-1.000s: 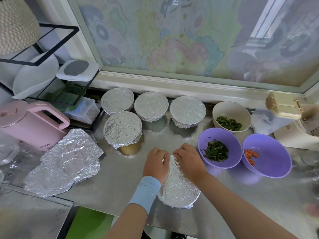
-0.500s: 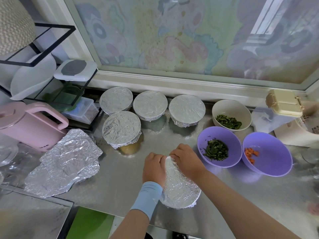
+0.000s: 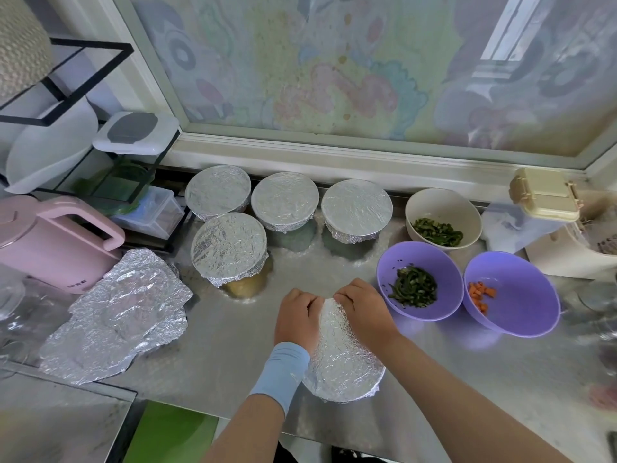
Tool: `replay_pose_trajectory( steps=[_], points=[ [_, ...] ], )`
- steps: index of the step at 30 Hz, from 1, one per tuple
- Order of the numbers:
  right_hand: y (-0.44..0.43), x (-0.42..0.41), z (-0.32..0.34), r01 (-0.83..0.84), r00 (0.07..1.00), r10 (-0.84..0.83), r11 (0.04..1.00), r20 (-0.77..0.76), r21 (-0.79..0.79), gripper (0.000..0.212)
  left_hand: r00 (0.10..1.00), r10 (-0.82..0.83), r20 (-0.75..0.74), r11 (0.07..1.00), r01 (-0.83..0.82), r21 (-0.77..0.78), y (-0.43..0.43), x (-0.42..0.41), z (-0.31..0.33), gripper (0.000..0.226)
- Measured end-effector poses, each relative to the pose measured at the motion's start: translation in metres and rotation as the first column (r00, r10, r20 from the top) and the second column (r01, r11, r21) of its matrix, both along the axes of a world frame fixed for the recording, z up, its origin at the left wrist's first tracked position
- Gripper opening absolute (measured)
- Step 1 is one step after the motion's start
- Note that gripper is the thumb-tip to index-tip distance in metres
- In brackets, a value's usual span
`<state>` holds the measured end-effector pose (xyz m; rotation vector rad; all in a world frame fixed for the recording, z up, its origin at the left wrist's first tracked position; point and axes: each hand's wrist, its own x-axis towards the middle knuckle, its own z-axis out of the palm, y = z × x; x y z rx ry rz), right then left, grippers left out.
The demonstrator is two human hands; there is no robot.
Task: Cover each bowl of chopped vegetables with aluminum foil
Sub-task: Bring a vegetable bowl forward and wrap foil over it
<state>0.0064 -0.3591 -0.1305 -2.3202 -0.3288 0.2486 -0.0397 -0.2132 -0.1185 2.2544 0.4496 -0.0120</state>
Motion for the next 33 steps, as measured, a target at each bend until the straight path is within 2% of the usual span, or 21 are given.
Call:
replay_pose_trajectory(
  steps=[4,8,10,14,16,20,23,26,28,29,31,33],
  points=[
    [0.001,0.003,0.005,-0.126,0.991,0.130,0.989,0.037,-0.080,0.017,0.999,0.052,0.003,0.998,-0.052,0.047,0.000,-0.009,0.001,0.021],
    [-0.001,-0.011,0.008,-0.022,0.955,0.072,0.985,0.289,-0.172,0.009,0.998,-0.048,0.049,0.993,0.042,0.109,0.000,-0.005,0.006,0.019],
    [-0.001,-0.016,0.009,0.028,0.970,0.012,0.986,0.242,-0.162,0.011,0.992,-0.118,0.043,0.988,0.113,0.103,-0.001,0.000,0.005,0.020],
    [-0.002,-0.016,0.004,0.080,0.987,-0.071,0.995,0.144,-0.059,0.013,0.993,-0.114,0.031,0.992,0.112,0.054,-0.002,0.002,-0.002,0.022],
    [-0.003,-0.014,0.003,0.077,0.995,-0.074,0.996,0.073,-0.038,0.015,0.993,-0.114,0.021,0.992,0.113,0.051,-0.002,0.001,-0.003,0.024],
    [-0.001,-0.007,0.007,-0.002,1.000,0.004,0.999,0.030,-0.051,0.015,0.998,-0.061,0.018,0.995,0.060,0.078,-0.004,-0.004,-0.001,0.026],
    [0.008,-0.001,0.014,-0.096,0.994,0.100,0.993,0.045,-0.075,0.018,1.000,0.025,0.015,0.992,-0.026,0.120,0.001,-0.014,-0.001,0.026],
    [0.011,-0.003,0.020,-0.068,0.992,0.081,0.990,0.099,-0.127,0.019,0.998,0.068,0.016,0.989,-0.070,0.130,0.007,-0.020,0.002,0.021],
    [0.007,-0.006,0.021,-0.017,0.975,0.053,0.985,0.214,-0.171,0.011,0.999,0.037,0.034,0.992,-0.041,0.123,0.008,-0.018,0.006,0.021],
    [0.005,-0.006,0.019,-0.010,0.960,0.063,0.981,0.273,-0.191,0.015,0.999,0.010,0.037,0.994,-0.014,0.106,0.007,-0.014,0.008,0.026],
    [0.002,-0.007,0.017,0.007,0.973,0.035,0.983,0.226,-0.184,0.010,0.997,-0.061,0.047,0.995,0.058,0.076,0.004,-0.005,0.010,0.028],
    [0.000,-0.005,0.013,0.002,0.986,0.026,0.986,0.167,-0.170,0.012,0.994,-0.097,0.058,0.993,0.093,0.070,0.001,0.002,0.008,0.017]
  ],
)
